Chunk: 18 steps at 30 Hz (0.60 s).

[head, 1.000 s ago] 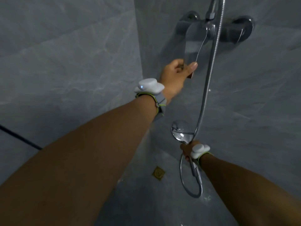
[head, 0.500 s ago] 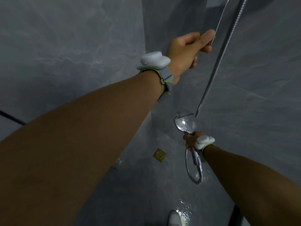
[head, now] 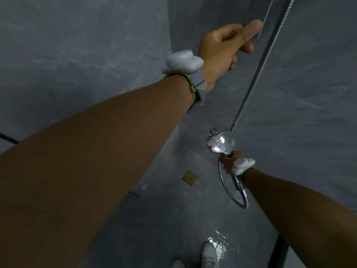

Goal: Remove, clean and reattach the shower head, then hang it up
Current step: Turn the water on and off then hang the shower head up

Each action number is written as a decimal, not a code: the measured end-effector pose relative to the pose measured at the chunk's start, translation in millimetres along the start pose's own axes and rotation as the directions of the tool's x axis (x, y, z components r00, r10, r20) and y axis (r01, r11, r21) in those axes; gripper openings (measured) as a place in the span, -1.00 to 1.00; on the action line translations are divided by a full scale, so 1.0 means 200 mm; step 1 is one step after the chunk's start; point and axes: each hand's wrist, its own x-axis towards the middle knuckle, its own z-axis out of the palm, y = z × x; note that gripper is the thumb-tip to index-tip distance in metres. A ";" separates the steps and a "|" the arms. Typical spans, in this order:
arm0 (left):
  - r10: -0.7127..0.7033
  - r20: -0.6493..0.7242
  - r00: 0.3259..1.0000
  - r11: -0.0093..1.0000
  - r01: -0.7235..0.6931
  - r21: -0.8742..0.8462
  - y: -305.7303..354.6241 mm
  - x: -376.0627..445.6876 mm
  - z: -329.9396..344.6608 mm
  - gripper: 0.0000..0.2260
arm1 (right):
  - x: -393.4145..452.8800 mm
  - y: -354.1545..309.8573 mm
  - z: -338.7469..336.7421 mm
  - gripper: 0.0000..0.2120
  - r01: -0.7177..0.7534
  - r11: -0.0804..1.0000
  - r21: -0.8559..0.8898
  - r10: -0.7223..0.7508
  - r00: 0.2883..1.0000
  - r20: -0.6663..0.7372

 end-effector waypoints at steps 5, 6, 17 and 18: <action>0.007 0.007 1.000 1.000 -0.007 0.002 -0.01 0.00 0.00 -0.84 | -0.02 0.01 0.02 -0.67 0.029 1.000 0.010 -0.029 0.999 -0.026; 0.007 0.007 1.000 1.000 -0.007 0.007 -0.01 0.00 -0.01 -0.83 | 0.00 0.02 0.02 -0.64 0.040 0.999 0.000 -0.040 0.999 -0.029; 0.000 0.018 1.000 1.000 0.000 -0.005 -0.02 -0.02 -0.01 -0.85 | -0.01 -0.02 0.10 -0.78 0.066 0.987 -0.144 -0.063 0.998 0.027; -0.004 0.016 1.000 1.000 0.004 -0.007 -0.03 -0.02 0.00 -0.85 | -0.02 -0.04 0.10 -0.76 0.076 0.986 -0.149 -0.078 0.997 -0.009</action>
